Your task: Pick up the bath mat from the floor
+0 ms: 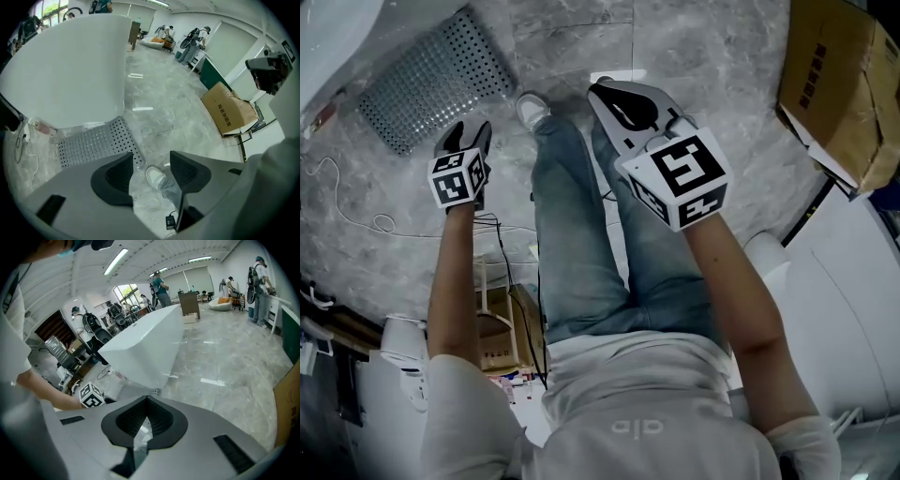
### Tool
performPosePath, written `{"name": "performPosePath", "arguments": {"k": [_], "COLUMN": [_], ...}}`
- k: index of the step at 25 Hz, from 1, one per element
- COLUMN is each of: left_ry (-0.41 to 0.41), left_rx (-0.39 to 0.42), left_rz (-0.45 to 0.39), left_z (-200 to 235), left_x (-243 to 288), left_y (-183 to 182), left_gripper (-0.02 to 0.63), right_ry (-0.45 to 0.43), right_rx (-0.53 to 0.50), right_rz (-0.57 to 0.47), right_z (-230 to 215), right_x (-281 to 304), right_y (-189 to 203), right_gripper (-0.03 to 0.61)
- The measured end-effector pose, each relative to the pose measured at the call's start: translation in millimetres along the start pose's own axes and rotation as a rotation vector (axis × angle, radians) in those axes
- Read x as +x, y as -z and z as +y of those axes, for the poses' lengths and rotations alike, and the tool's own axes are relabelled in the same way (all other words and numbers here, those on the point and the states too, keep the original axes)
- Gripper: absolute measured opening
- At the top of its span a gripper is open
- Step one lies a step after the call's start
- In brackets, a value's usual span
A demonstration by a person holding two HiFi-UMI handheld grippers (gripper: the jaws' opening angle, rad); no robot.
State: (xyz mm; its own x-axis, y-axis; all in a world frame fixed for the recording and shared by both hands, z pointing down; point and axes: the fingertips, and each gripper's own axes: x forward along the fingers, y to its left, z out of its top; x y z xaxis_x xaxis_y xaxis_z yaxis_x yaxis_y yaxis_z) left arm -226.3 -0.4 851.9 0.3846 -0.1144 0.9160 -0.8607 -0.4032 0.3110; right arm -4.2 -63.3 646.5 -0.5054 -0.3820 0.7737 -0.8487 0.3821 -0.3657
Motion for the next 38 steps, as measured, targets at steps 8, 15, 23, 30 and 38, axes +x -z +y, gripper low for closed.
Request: {"name": "performPosePath", "arguments": {"k": [8,15,23,30,38], "left_ry": [0.004,0.030,-0.009,-0.025,-0.067], "left_rx": [0.057,0.146,0.242,0.319,0.487], "left_rz": [0.097,0.215,0.270,0.341,0.384], "left_z": [18.7,31.8,59.0,78.0,91.5], "left_x": [84.0,154.9,227.4,281.5,332.5], "left_y": [42.4,86.1,119.6,148.5,166.6], "left_gripper": [0.276,0.314,0.331,0.344,0.353], "right_ry": [0.015,0.014,0.011,0.019,0.029], "right_rx": [0.007,0.046,0.114,0.191,0.256], "right_rz": [0.035,0.057,0.063,0.042,0.071], "right_z": [-26.7,-41.5,-61.8,-81.7,-94.2], "right_x": [37.3,79.3,113.9,135.0,150.6], "right_y": [33.8,68.4,110.4,135.3,172.6], "right_gripper": [0.025,0.025,0.025,0.025,0.025]}}
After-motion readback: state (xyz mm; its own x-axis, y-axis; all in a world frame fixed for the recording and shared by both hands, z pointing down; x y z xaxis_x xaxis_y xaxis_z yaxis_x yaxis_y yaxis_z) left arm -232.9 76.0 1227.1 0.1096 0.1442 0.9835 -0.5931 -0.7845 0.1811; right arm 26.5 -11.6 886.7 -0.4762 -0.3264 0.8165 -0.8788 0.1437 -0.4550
